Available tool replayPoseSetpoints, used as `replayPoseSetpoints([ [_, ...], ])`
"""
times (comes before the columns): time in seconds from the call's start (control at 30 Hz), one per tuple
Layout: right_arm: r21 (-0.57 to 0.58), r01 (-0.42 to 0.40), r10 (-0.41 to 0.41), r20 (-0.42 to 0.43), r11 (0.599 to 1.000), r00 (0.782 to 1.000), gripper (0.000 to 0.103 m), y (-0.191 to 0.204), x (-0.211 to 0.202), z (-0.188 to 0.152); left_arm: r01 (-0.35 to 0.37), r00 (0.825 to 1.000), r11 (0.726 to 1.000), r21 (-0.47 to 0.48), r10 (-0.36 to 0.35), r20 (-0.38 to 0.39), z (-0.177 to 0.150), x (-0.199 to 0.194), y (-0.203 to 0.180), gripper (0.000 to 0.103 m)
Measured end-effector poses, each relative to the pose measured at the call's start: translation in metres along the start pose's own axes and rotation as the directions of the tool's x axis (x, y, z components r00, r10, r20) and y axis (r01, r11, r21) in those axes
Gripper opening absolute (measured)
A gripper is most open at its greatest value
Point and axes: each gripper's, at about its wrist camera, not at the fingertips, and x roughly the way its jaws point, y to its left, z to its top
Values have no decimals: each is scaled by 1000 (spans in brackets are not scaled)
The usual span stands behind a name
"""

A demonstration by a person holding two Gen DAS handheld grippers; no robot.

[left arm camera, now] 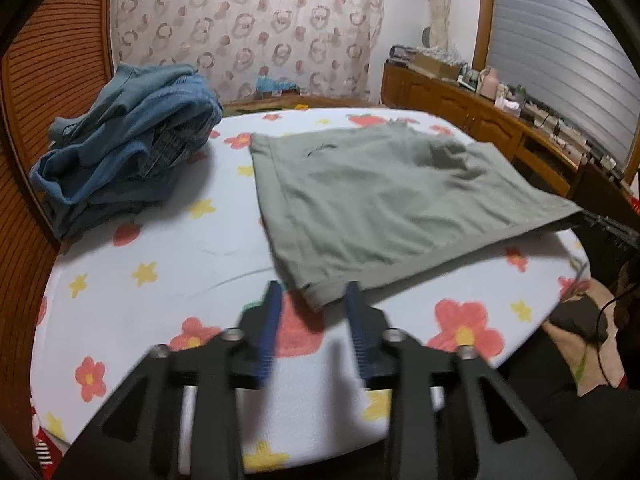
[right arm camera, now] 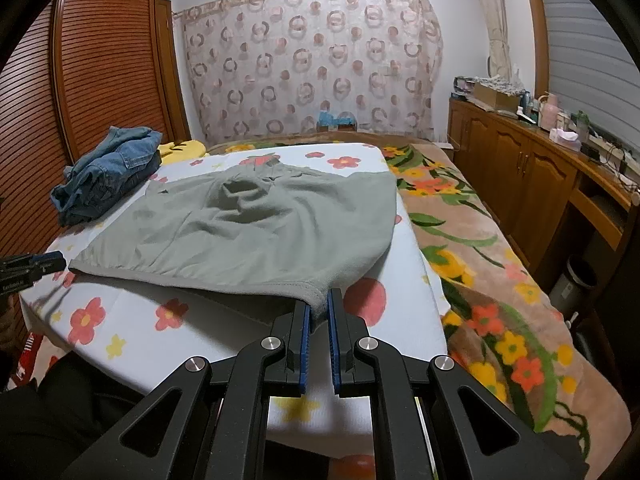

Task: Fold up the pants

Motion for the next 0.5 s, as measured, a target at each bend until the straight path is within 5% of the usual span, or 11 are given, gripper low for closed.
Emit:
replayPoseSetpoints([
  [0.3,11,-2,2,-9,1000,1000,8,1,1,1,-21,999,999,40,22,-40,-4,21,1,44],
  [0.47,15,-6,6,-16,1000,1000,8,0,3,2,19,999,1000,13,-18,-38,1,25,3,10],
  [0.5,16,-10,10,-19,1000,1000,8,-1,3,2,23,999,1000,12,-23,-36,1,24,2,9],
])
